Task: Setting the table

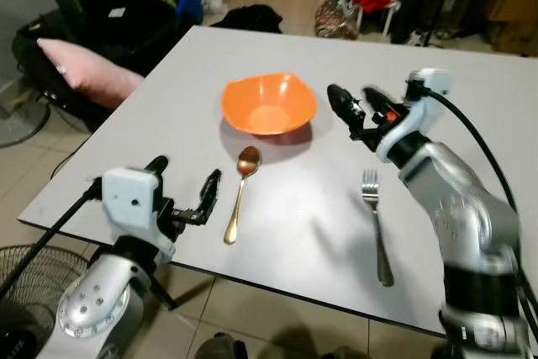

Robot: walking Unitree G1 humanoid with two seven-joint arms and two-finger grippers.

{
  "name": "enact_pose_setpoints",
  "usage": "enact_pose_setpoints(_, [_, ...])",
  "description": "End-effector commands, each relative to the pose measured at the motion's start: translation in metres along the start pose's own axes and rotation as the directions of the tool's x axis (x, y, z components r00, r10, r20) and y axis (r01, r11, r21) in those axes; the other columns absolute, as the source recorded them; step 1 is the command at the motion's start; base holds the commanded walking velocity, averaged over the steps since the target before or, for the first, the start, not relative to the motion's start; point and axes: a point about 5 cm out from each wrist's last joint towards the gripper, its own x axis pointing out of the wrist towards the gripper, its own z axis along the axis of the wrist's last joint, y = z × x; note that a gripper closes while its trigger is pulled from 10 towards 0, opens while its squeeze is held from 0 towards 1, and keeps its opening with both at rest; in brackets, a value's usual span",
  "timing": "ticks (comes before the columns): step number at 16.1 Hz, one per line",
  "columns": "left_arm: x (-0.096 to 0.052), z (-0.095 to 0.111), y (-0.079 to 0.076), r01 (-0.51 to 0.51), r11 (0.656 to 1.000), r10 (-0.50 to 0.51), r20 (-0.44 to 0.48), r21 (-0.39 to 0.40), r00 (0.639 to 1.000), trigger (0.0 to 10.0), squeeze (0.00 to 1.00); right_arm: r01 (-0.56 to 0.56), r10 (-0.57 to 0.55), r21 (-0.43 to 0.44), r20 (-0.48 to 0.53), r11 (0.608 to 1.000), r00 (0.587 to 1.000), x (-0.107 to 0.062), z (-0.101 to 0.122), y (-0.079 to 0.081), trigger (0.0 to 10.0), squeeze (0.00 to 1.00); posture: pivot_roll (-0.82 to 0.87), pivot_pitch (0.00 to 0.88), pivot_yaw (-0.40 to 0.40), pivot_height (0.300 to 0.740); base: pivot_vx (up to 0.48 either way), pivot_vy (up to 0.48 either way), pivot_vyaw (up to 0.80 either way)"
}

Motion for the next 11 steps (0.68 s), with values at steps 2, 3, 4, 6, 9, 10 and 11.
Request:
enact_pose_setpoints(2, [-0.006, -0.001, 0.004, -0.077, 0.997, 0.077, 0.011, 0.030, 0.997, 10.0, 0.00, -0.036, 0.046, -0.159, 0.064, 0.987, 0.997, -0.017, 0.002, 0.025, 10.0, 0.00, -0.09, 0.000, 0.083, 0.740, 0.000, -0.287, 0.00])
enact_pose_setpoints(3, [-0.007, -0.001, 0.006, -0.095, 0.995, 0.095, 0.009, 0.036, 0.995, 10.0, 0.00, 0.014, -0.006, -0.118, 0.075, 0.993, 0.997, -0.022, -0.002, 0.025, 10.0, 0.00, -0.09, 0.000, 0.087, 0.740, 0.000, -0.360, 0.00])
enact_pose_setpoints(4, [-0.007, 0.001, 0.009, -0.120, 0.991, 0.119, 0.017, 0.065, 0.993, 10.0, 0.00, 0.041, -0.034, -0.084, 0.087, 0.996, 0.996, -0.030, -0.006, 0.027, 10.0, 0.00, -0.09, 0.000, 0.087, 0.740, 0.000, -0.364, 0.00])
enact_pose_setpoints(6, [-0.006, 0.001, 0.010, -0.126, 0.990, 0.124, 0.019, 0.071, 0.992, 10.0, 0.00, 0.043, -0.036, -0.076, 0.084, 0.996, 0.996, -0.032, -0.007, 0.027, 10.0, 0.00, -0.09, 0.000, 0.087, 0.740, 0.000, -0.362, 0.00])
enact_pose_setpoints(9, [0.007, 0.001, 0.014, -0.138, 0.982, 0.133, 0.046, 0.126, 0.990, 10.0, 0.00, 0.124, -0.137, -0.145, -0.085, 0.982, 0.987, -0.049, -0.035, 0.016, 10.0, 0.00, -0.10, 0.000, 0.090, 0.740, 0.000, -0.363, 0.00])
enact_pose_setpoints(10, [0.011, 0.002, 0.017, -0.155, 0.978, 0.148, 0.061, 0.139, 0.987, 10.0, 0.00, 0.125, -0.146, -0.168, -0.118, 0.978, 0.982, -0.055, -0.038, 0.014, 10.0, 0.00, -0.10, 0.000, 0.092, 0.740, 0.000, -0.364, 0.00])
enact_pose_setpoints(11, [0.013, 0.003, 0.019, -0.165, 0.975, 0.157, 0.068, 0.148, 0.985, 10.0, 0.00, 0.125, -0.149, -0.173, -0.134, 0.977, 0.980, -0.058, -0.040, 0.013, 10.0, 0.00, -0.11, 0.000, 0.092, 0.740, 0.000, -0.360, 0.00])
